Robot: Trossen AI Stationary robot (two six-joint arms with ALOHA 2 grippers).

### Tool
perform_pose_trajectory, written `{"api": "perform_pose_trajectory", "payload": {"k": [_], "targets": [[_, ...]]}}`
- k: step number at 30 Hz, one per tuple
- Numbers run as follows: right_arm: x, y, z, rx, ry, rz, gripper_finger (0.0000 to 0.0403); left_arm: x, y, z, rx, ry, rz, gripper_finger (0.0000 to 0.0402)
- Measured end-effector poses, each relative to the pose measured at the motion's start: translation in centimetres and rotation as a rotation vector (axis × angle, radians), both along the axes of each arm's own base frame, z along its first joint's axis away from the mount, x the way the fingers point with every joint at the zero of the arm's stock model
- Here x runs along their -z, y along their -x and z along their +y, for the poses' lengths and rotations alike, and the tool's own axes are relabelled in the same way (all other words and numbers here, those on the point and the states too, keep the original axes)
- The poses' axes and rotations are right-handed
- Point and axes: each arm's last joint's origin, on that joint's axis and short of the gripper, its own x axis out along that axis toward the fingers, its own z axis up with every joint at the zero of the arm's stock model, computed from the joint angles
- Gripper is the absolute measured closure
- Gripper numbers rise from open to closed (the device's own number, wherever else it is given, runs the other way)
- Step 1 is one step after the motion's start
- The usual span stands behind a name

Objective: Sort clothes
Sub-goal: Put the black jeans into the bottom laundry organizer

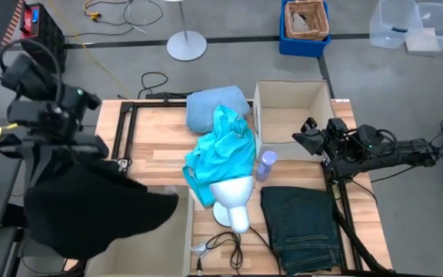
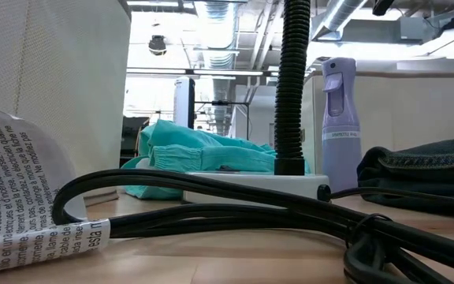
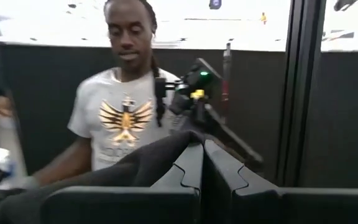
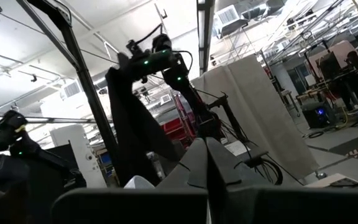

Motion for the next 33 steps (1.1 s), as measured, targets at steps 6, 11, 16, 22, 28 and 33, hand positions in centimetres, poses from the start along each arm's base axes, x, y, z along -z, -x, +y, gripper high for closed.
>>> {"api": "perform_pose_trajectory", "payload": {"k": [6, 11, 16, 22, 28, 33], "targets": [[0.0, 0.0, 0.0, 0.000, 0.000, 0.000, 0.0394, 1.6, -2.2, -3.1, 0.118, -0.038, 0.182, 0.0401], [0.0, 0.0, 0.0, 0.000, 0.000, -0.001, 0.0394, 3.6, -3.2, -4.5, 0.065, -0.086, 0.309, 0.0401], [0.0, 0.0, 0.0, 0.000, 0.000, 0.000, 0.0394, 5.4, -3.3, -4.5, -0.100, -0.140, 0.396, 0.0401], [0.0, 0.0, 0.0, -0.001, -0.002, -0.001, 0.0394, 7.1, -2.4, -4.0, -0.200, -0.244, 0.445, 0.0401], [0.0, 0.0, 0.0, -0.023, -0.043, -0.003, 0.0394, 8.3, -2.1, -3.7, -0.267, -0.324, 0.500, 0.0401], [0.0, 0.0, 0.0, -0.030, -0.058, -0.004, 0.0394, 8.6, -2.3, -3.6, -0.362, -0.345, 0.511, 0.0397]]}}
